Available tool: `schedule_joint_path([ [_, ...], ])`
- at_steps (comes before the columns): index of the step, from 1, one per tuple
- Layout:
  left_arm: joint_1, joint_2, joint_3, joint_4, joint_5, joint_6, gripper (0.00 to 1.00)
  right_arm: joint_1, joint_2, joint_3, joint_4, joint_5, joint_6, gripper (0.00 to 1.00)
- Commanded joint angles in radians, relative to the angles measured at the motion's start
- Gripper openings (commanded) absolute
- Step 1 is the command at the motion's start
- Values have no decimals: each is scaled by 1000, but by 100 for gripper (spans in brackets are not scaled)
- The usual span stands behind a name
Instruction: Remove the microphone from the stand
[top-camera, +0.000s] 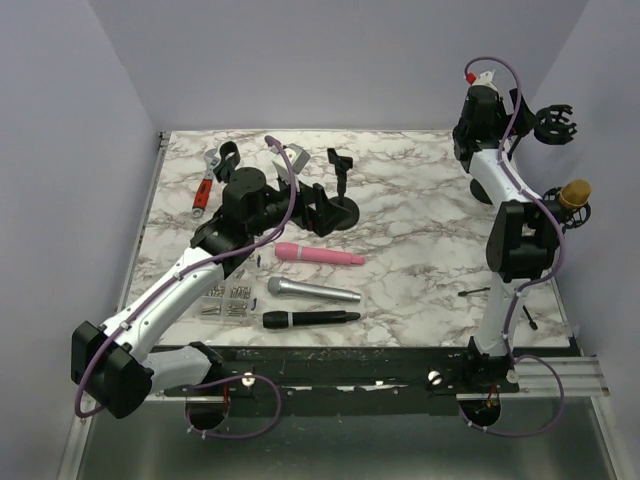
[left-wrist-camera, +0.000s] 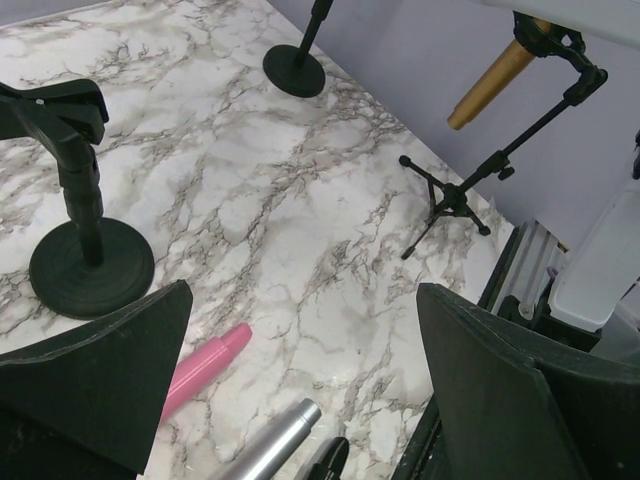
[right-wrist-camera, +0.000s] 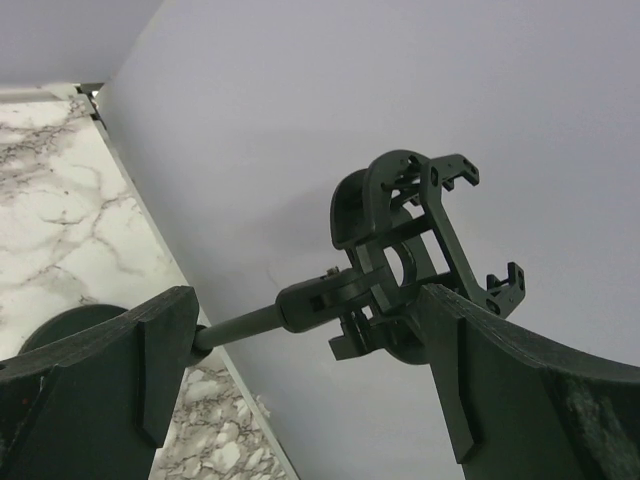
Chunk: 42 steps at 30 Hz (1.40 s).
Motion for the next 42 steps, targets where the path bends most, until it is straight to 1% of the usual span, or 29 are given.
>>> schedule_joint_path([
  [1, -4, -24, 36, -10, 41, 1, 99, -14, 39, 49, -9, -31, -5, 100],
  [7, -3, -34, 39, -11, 32, 1, 98, -21, 76, 61, -11, -44, -10, 100],
  [14, -3, -26, 51, -41, 29, -1, 99, -22, 98, 3, -26, -66, 34, 100],
  [18, -4, -29, 48, -46, 30, 1, 98, -22, 100, -59, -36, -68, 76, 100],
  [22, -4, -38, 36, -47, 26, 6, 99, -23, 80, -161, -40, -94, 134, 100],
  [28, -4, -32, 24, -39, 32, 4, 99, -20, 107, -269, -20, -103, 161, 100],
  [32, -4, -35, 17, -34, 39, -4, 99, -21, 128, -269, -23, -111, 173, 100],
  [37, -4, -47, 14, -49, 33, 11, 98, -21, 151, -204, -43, -106, 151, 100],
  [40, -4, -50, 17, -54, 29, 16, 99, -18, 128, -166, -83, -99, 169, 100],
  [42, -4, -47, 23, -54, 30, 17, 99, -9, 83, -150, -106, -97, 183, 100],
])
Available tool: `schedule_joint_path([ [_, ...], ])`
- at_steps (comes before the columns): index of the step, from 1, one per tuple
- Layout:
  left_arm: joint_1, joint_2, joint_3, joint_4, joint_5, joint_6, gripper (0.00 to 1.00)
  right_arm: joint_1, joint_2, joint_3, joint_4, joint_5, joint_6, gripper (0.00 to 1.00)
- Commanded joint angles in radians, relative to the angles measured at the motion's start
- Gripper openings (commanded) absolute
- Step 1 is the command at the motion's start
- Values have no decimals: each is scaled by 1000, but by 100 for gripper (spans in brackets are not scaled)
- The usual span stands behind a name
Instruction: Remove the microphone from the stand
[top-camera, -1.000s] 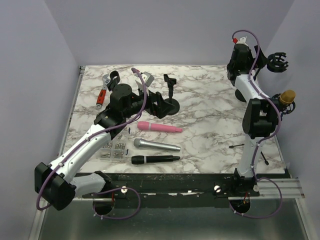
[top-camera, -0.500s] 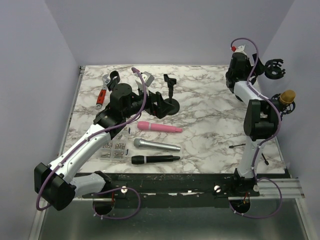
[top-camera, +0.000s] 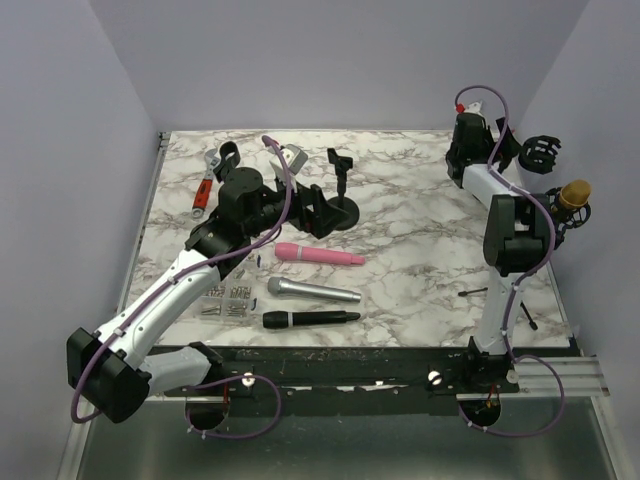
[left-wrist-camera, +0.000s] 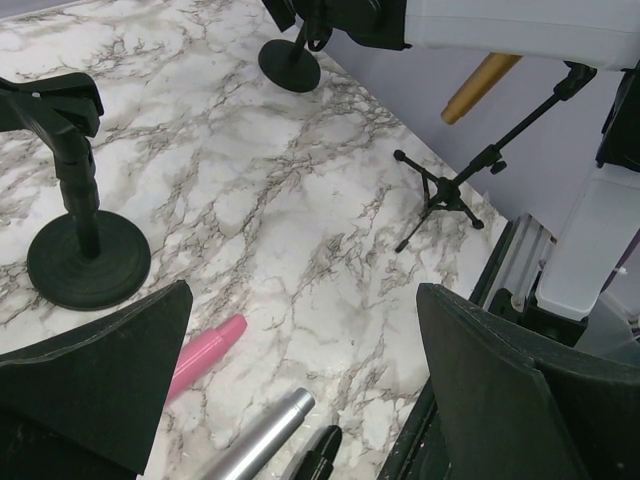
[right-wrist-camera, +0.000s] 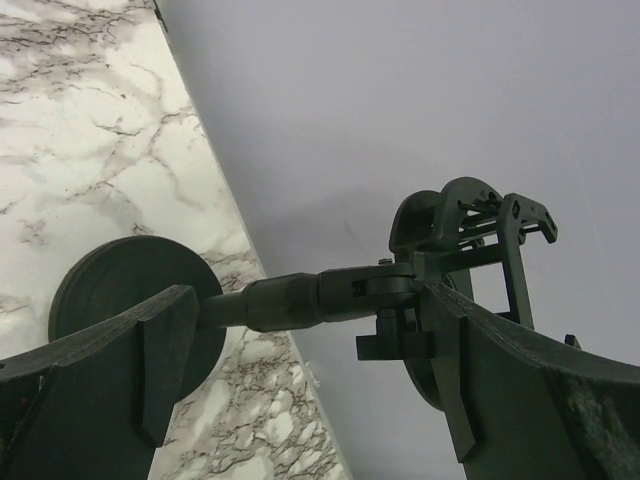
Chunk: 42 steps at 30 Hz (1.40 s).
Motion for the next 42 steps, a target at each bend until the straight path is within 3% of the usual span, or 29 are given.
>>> schedule_joint_path([
  [1, -3, -21, 6, -1, 21, 17, 99, 9, -23, 17, -178, -39, 106, 100],
  [8, -2, -22, 20, 3, 47, 18, 99, 85, -288, 19, -330, -118, 243, 100],
  [12, -2, -43, -18, 9, 48, 25, 99, 140, -498, -115, -351, -323, 345, 100],
  [15, -2, -61, -27, -17, 61, 26, 99, 146, -701, -245, -324, -537, 519, 100],
  [21, -2, -112, 5, -89, 113, 36, 98, 146, -1019, -341, -383, -706, 813, 100],
  [25, -7, -159, -5, -95, 92, 55, 99, 146, -1215, -396, -455, -560, 832, 100],
  [32, -10, -202, -13, -115, 6, 96, 98, 146, -1522, -553, -393, -296, 764, 100],
  [37, -10, -189, -13, -101, 41, 65, 99, 146, -1391, -448, -538, -21, 724, 98],
  [42, -10, -191, -15, -89, 75, 42, 98, 147, -1277, -357, -639, 27, 721, 97],
])
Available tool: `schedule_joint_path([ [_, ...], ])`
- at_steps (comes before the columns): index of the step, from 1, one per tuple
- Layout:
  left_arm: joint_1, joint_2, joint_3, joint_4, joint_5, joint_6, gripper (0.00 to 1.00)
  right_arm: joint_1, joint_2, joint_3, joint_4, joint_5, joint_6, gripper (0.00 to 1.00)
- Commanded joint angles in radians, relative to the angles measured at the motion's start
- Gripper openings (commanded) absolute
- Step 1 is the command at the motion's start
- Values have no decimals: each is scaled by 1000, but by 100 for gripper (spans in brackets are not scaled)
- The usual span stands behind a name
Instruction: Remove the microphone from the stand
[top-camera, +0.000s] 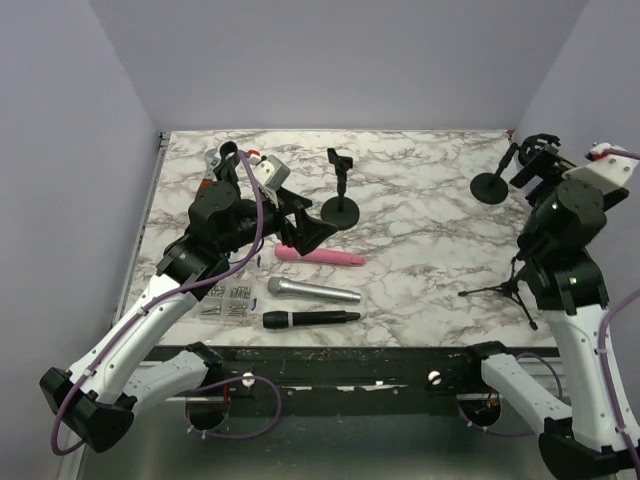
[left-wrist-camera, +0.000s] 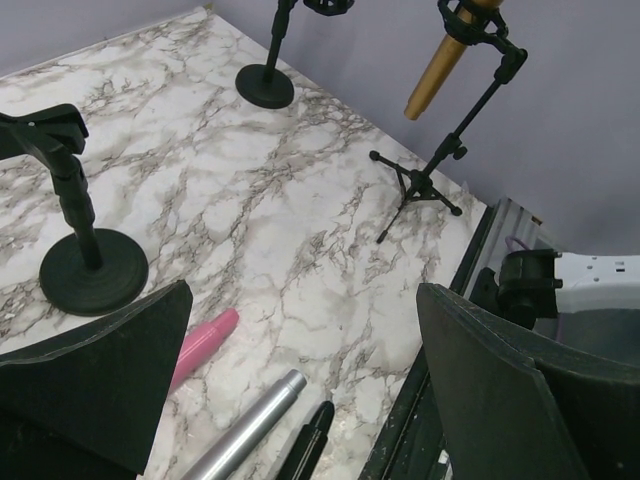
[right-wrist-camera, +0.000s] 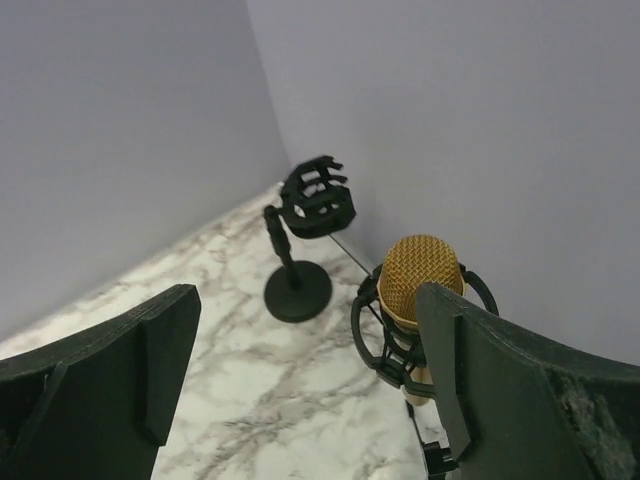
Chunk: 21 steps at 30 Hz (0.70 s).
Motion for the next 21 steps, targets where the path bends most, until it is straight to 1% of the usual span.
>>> schedule_joint_path([
  [1, -3, -5, 4, 9, 39, -19, 98, 0, 76, 42, -138, 162, -21, 98],
  [8, -3, -21, 1, 11, 29, -14, 99, -4, 120, 15, -148, 283, -7, 100],
  [14, -3, -13, 0, 20, 53, -30, 99, -20, 135, 19, -143, 352, -10, 99],
  [21, -3, -13, -3, 24, 55, -33, 99, -110, 155, -45, -97, 288, -31, 99],
])
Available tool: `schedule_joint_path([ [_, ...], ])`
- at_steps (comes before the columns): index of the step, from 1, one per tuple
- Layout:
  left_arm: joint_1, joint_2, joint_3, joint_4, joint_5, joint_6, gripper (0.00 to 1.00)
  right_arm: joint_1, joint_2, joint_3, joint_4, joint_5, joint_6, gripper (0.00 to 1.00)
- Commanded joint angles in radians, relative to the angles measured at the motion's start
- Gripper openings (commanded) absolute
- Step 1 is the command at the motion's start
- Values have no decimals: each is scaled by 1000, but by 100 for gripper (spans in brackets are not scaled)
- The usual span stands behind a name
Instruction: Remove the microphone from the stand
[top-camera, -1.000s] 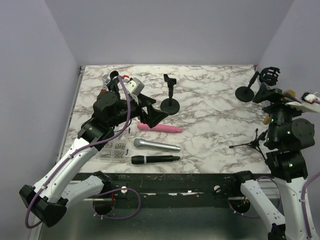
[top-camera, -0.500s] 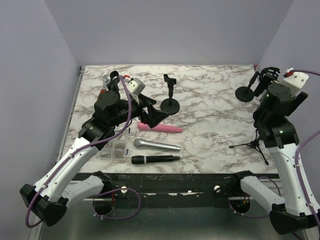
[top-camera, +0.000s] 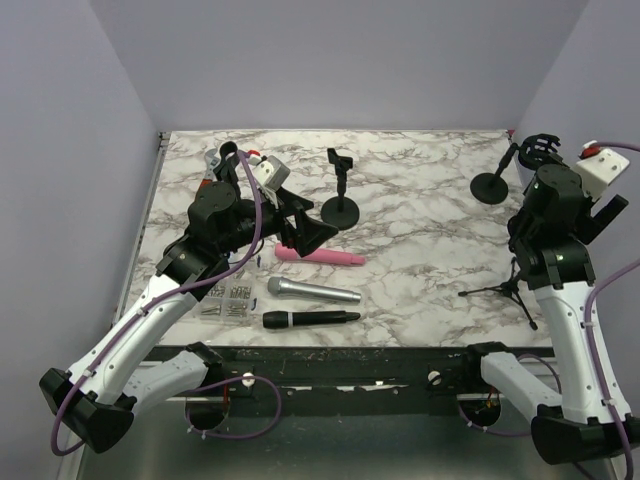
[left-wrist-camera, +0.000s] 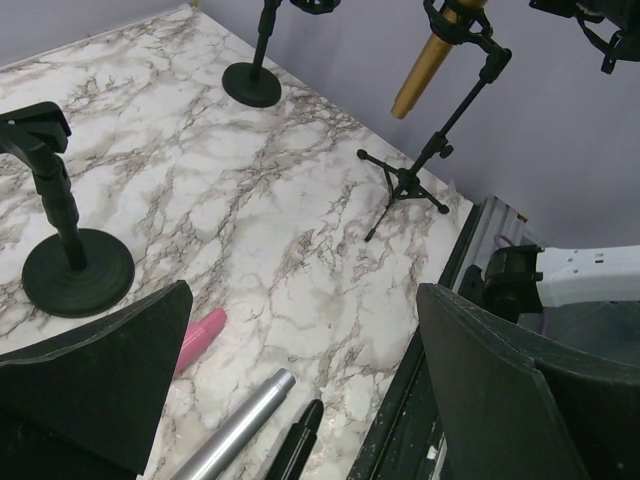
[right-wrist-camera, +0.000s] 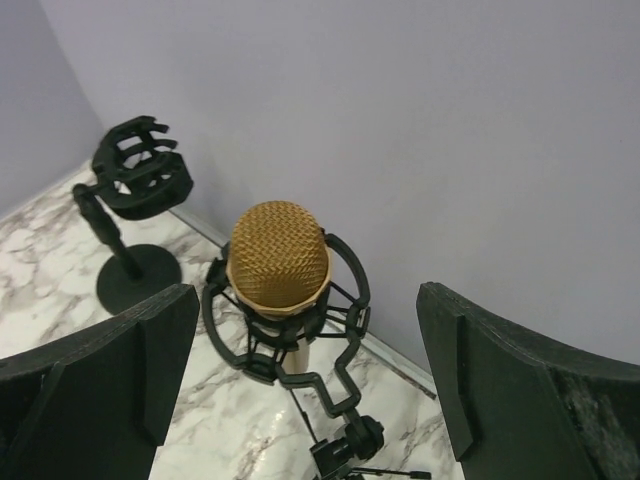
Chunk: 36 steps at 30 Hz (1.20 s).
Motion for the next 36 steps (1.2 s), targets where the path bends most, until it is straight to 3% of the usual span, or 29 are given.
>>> schedule_joint_path([
  [1, -3, -11, -3, 22, 30, -9, 99, -58, 26, -52, 39, -11, -9, 99],
  [5, -3, -6, -6, 23, 31, -10, 98, -96, 66, -45, 47, -25, 13, 96],
  [8, -3, -1, -6, 23, 34, -10, 99, -102, 75, -55, 100, -11, -26, 83],
  [18, -3, 11, -6, 31, 49, -21, 99, -137, 105, -81, 130, -61, -7, 87],
  [21, -3, 15, -8, 36, 56, -24, 99, -144, 119, -90, 137, -64, -8, 79],
  [25, -3, 15, -9, 36, 55, -24, 99, -145, 119, -85, 155, -76, -37, 53],
  [28, -3, 19, -11, 40, 59, -27, 98, -144, 111, -42, 145, -82, -79, 39],
  [36, -3, 31, -13, 47, 71, -37, 99, -144, 16, 164, 143, -172, -148, 32],
])
